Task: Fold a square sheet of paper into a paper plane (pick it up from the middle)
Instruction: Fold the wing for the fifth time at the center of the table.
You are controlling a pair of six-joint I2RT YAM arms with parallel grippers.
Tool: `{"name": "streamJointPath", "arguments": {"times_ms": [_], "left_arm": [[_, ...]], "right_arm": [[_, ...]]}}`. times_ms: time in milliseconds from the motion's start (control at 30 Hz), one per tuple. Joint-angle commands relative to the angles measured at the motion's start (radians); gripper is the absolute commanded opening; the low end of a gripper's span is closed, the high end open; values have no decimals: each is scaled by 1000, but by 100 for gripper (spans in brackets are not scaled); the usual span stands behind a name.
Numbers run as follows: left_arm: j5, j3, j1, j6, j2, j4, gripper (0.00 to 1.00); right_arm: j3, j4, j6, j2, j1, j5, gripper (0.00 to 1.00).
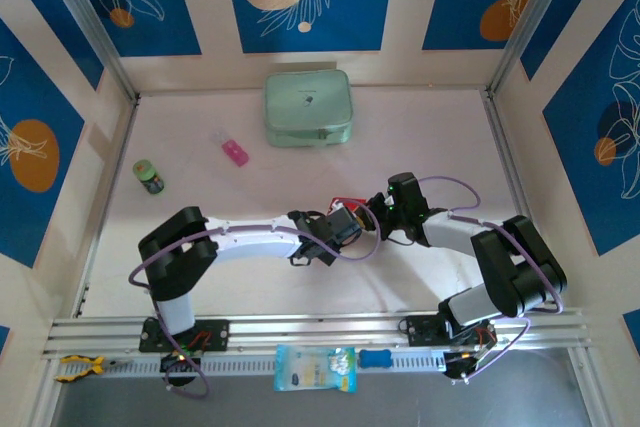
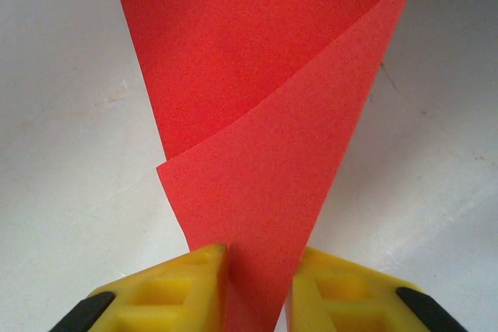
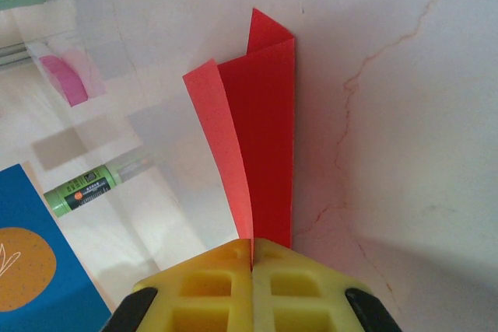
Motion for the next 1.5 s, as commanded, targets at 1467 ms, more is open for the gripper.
{"name": "streamJointPath", "arguments": {"times_ms": [1467], "left_arm": [[29, -47, -3, -87, 26, 81, 14]], "right_arm": [[-48, -245, -181, -235, -111, 43, 42]]}}
